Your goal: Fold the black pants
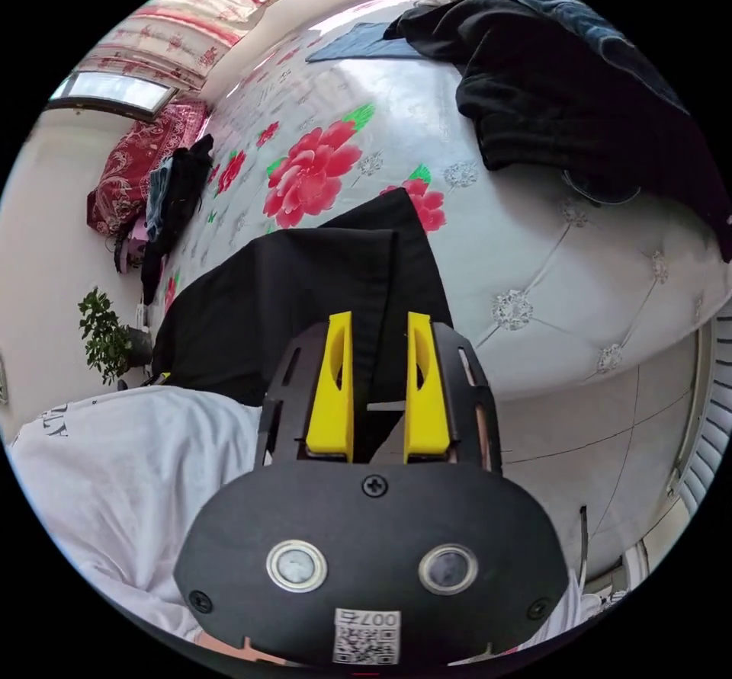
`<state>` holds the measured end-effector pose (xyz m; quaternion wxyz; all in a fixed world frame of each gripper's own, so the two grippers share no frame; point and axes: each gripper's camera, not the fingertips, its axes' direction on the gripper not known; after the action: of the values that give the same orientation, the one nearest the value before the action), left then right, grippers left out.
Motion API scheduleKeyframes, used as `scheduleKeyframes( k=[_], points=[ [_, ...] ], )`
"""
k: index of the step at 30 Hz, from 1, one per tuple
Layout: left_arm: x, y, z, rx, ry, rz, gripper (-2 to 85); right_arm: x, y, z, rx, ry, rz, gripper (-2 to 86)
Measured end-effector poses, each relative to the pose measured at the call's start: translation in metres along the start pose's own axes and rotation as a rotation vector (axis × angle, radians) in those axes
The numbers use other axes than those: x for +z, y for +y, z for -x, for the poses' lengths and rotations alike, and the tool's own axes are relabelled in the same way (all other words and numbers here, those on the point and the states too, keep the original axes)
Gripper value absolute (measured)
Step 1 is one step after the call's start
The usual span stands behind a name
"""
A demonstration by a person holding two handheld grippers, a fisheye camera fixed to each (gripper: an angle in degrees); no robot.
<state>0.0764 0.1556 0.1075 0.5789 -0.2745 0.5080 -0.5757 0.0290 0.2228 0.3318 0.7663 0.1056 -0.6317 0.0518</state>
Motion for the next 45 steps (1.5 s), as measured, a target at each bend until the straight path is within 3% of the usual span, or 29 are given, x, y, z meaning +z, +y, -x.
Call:
scheduleKeyframes(
  k=[4,7,13,21,24,30,33,36,38,40,45],
  points=[
    [0.004,-0.005,-0.005,0.009,-0.027,0.017,1.4,0.019,-0.008,0.039,-0.101,0.183,-0.201,4.2],
    [0.006,-0.011,-0.011,0.029,-0.056,0.022,1.1,0.061,-0.027,0.065,-0.127,0.241,-0.144,2.1],
    [0.007,-0.051,-0.038,0.091,-0.075,-0.008,0.6,0.074,-0.035,0.127,-0.262,0.514,-0.234,0.3],
    [0.026,-0.095,-0.086,0.225,-0.132,0.007,4.5,0.078,-0.058,0.143,-0.110,0.428,-0.210,3.7],
    [0.020,-0.080,-0.067,0.180,-0.078,-0.023,6.2,0.094,-0.014,0.175,-0.241,0.363,-0.217,5.0],
    [-0.024,-0.034,-0.041,0.175,-0.002,-0.178,8.5,0.178,0.075,0.249,-0.563,0.247,0.017,7.1],
    [-0.036,-0.034,-0.048,0.199,0.007,-0.241,9.4,0.232,0.095,0.275,-0.671,0.280,0.162,6.2],
    [-0.025,-0.050,-0.061,0.195,-0.010,-0.213,9.1,0.261,0.105,0.296,-0.768,0.398,0.183,2.7],
    [-0.007,-0.063,-0.064,0.145,-0.075,-0.172,4.7,0.273,0.099,0.306,-0.755,0.416,0.239,0.9],
    [-0.002,-0.065,-0.065,0.106,-0.154,-0.183,0.6,0.273,0.100,0.316,-0.769,0.460,0.223,0.5],
    [-0.032,-0.057,-0.072,0.234,-0.075,-0.240,-0.8,0.240,0.126,0.350,-0.872,0.467,0.107,0.6]
  ],
)
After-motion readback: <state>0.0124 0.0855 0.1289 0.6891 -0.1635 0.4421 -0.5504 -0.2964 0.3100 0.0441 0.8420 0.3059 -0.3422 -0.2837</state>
